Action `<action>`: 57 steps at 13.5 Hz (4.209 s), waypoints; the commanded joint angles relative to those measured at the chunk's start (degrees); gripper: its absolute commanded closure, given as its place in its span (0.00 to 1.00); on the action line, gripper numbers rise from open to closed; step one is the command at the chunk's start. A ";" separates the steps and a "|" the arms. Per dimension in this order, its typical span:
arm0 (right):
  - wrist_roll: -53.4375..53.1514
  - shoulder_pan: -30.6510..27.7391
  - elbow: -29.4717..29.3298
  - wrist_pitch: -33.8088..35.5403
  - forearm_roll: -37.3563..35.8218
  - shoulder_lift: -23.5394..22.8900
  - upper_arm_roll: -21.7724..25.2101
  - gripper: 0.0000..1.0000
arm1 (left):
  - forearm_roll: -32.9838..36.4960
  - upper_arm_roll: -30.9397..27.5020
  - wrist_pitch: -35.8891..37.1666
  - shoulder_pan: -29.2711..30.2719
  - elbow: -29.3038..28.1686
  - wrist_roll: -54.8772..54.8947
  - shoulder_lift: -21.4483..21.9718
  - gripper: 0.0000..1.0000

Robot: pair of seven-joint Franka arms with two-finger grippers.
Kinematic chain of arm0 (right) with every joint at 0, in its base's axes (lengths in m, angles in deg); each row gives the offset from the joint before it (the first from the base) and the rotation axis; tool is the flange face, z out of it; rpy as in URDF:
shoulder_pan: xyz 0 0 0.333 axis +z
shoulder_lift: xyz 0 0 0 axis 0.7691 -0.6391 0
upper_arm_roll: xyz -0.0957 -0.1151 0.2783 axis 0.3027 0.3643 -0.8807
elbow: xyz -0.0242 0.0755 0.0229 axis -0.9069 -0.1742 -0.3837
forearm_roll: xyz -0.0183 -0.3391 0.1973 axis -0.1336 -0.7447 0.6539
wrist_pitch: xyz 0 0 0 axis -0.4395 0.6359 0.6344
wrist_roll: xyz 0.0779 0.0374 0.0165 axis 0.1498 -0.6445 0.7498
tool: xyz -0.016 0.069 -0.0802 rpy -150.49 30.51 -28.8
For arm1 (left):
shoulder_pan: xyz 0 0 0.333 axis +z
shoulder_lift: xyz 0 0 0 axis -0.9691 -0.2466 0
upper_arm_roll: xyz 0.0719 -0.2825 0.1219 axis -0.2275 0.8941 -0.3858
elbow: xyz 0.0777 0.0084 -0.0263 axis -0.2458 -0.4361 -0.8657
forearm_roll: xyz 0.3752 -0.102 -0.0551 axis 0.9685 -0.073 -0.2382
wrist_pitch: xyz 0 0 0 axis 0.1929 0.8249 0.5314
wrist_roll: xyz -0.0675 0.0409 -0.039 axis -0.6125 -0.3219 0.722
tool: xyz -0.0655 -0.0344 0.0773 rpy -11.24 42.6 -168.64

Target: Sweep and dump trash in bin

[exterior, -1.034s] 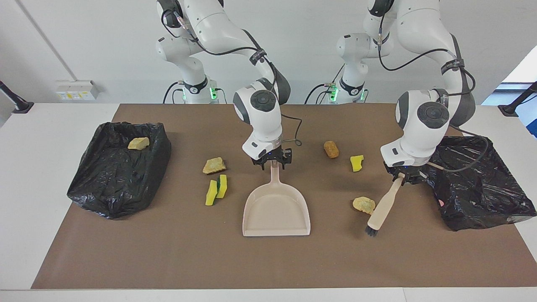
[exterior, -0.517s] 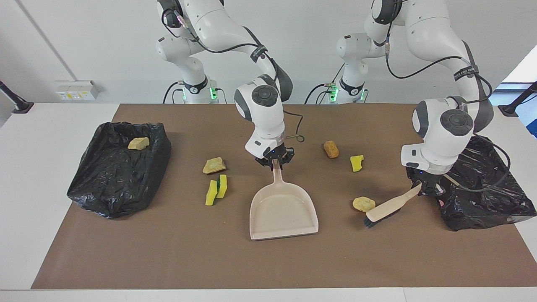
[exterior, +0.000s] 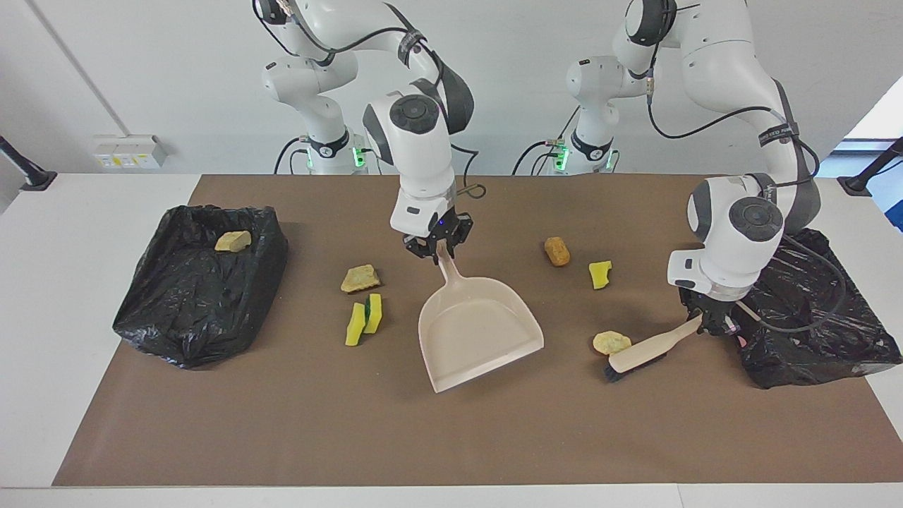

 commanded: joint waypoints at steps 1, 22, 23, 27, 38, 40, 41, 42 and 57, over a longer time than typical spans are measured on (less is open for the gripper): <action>6.66 -0.28 7.27 4.20 -0.23 8.12 -0.52 1.00 | 0.83 -0.22 5.74 -0.38 -4.91 -0.12 5.40 1.00; 58.91 -2.84 22.93 -9.80 -3.83 10.06 -0.52 1.00 | -9.28 0.40 23.35 -6.62 -25.04 -58.18 28.78 1.00; 50.63 -0.83 21.88 -4.63 -4.53 10.07 -0.61 1.00 | -9.28 0.40 23.09 -6.36 -26.70 -62.66 29.83 1.00; 50.28 0.24 21.26 -1.59 -7.68 9.55 -0.61 1.00 | -9.37 0.49 21.95 -6.18 -35.48 -74.20 35.89 1.00; 45.56 3.84 20.73 -7.38 -9.02 5.16 -0.70 1.00 | -18.94 0.58 9.29 -20.59 -45.17 -97.41 38.55 1.00; 44.13 5.17 19.16 -7.04 -9.10 3.84 -0.70 1.00 | -23.58 0.58 6.84 -21.74 -45.27 -97.42 37.06 1.00; 44.13 5.17 18.80 -6.43 -9.54 3.75 -0.70 1.00 | -25.61 0.58 5.08 -22.87 -45.35 -97.33 36.27 1.00; 44.13 5.17 18.80 -6.25 -9.63 3.74 -0.70 1.00 | -26.24 0.58 3.85 -24.36 -45.18 -97.07 35.30 1.00; 42.81 5.25 18.36 -5.63 -9.63 3.74 -0.70 1.00 | -35.82 1.02 -3.37 -42.57 -34.03 -94.36 26.42 1.00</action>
